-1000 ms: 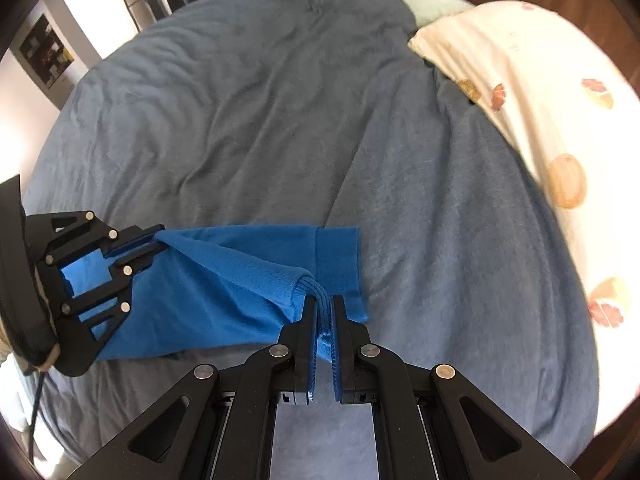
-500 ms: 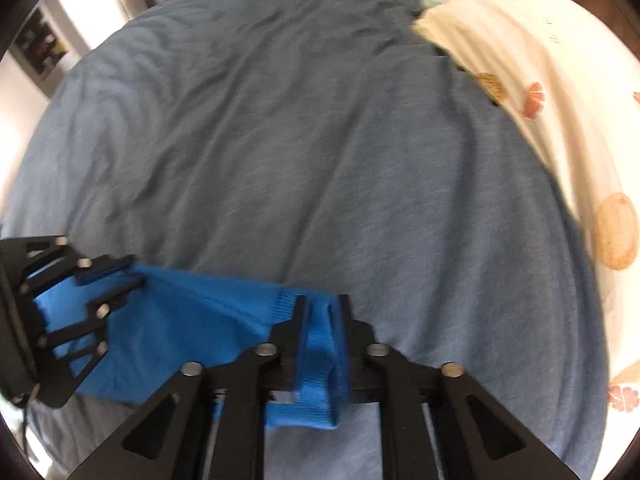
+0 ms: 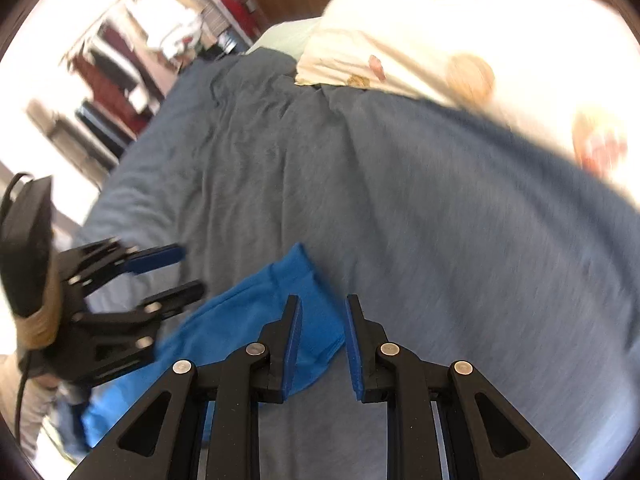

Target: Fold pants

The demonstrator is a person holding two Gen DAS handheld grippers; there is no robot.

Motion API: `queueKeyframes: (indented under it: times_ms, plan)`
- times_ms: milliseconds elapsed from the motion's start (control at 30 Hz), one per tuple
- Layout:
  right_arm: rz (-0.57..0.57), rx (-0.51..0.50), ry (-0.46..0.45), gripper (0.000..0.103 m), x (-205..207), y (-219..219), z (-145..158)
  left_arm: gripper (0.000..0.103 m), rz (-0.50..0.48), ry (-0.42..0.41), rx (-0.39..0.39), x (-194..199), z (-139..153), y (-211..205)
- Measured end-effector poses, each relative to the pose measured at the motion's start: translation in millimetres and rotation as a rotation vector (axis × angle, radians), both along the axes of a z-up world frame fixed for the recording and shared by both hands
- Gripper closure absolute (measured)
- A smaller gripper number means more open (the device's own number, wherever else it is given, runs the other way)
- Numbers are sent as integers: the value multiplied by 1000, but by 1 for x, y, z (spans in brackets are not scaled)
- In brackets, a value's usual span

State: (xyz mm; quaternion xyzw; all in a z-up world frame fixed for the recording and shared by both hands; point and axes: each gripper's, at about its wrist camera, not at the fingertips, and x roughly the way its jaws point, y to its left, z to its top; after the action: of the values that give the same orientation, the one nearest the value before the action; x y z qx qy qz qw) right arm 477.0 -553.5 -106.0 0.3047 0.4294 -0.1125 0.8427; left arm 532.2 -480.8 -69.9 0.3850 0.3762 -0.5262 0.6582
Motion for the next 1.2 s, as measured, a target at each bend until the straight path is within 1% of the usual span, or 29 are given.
queueKeyframes:
  times_ms: [67, 133, 267, 367, 433, 533, 633, 733, 833, 867, 933, 1033, 1067, 1133, 1200]
  plan:
    - [-27, 45, -18, 82, -6, 9, -12, 62, -51, 13, 28, -1, -9, -12]
    - [-61, 97, -35, 82, -7, 13, -24, 62, -77, 23, 46, 0, -17, -20]
    - [-172, 189, -82, 82, -11, 8, -45, 63, -100, 84, 67, 5, -26, -32]
    - [-242, 241, -81, 82, -12, 3, -55, 63, -118, 110, 80, 7, -30, -36]
    - [-254, 268, -77, 82, -13, 3, -61, 63, -128, 127, 87, 10, -34, -37]
    - [-250, 277, -55, 82, -12, 4, -67, 63, -140, 157, 112, 12, -42, -42]
    - [-246, 322, -36, 82, -8, 6, -77, 63, -137, 169, 137, 15, -52, -43]
    - [-258, 326, -12, 82, -8, 4, -83, 63, -122, 185, 138, 17, -55, -42]
    - [-285, 361, -15, 82, -10, 0, -89, 63, -110, 200, 137, 20, -57, -41]
    - [-285, 370, -19, 82, -11, -2, -90, 66, -110, 202, 140, 20, -58, -40]
    - [-278, 361, -18, 82, -8, -3, -91, 71, -110, 211, 146, 21, -59, -38]
    - [-268, 350, -21, 82, -6, -3, -88, 75, -106, 217, 150, 21, -62, -37]
    - [-264, 334, -13, 82, -5, -3, -87, 79, -105, 219, 150, 21, -62, -37]
    - [-266, 289, -1, 82, -4, -1, -83, 83, -108, 217, 147, 23, -59, -36]
    - [-265, 234, -1, 82, -6, 2, -75, 84, -116, 223, 143, 24, -57, -32]
